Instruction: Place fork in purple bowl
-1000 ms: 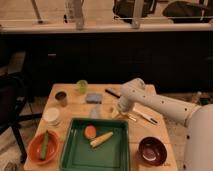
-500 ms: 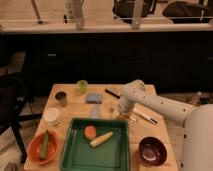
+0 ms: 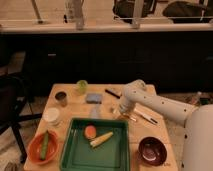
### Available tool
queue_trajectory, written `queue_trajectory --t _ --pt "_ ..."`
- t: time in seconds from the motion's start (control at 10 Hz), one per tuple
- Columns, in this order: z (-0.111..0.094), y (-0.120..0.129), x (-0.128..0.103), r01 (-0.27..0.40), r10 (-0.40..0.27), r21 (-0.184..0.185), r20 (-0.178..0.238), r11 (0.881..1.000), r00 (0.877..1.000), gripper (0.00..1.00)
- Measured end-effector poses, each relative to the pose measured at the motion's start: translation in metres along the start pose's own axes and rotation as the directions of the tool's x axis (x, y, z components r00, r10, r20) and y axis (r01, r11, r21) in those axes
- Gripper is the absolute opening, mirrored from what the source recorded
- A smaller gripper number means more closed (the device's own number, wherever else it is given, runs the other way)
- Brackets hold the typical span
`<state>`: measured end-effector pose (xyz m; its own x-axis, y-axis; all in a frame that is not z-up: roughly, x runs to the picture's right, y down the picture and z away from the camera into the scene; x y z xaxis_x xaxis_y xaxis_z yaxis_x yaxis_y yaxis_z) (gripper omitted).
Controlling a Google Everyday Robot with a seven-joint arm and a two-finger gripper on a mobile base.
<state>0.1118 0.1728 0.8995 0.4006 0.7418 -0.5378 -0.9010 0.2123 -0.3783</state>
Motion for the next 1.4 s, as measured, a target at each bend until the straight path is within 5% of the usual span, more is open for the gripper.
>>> queue_trajectory --t 0.5,0.8,1.4 --pt "-0.003 -0.001 0.004 -0.005 0.005 0.0 -0.01 1.0 1.0 0.03" --pt "0.002 -0.004 0.006 0.003 -0.003 -0.012 0.035 1.0 0.999 0.0" --pt "-0.003 0.001 0.011 0.056 -0.056 -0.002 0.02 0.998 0.998 0.0"
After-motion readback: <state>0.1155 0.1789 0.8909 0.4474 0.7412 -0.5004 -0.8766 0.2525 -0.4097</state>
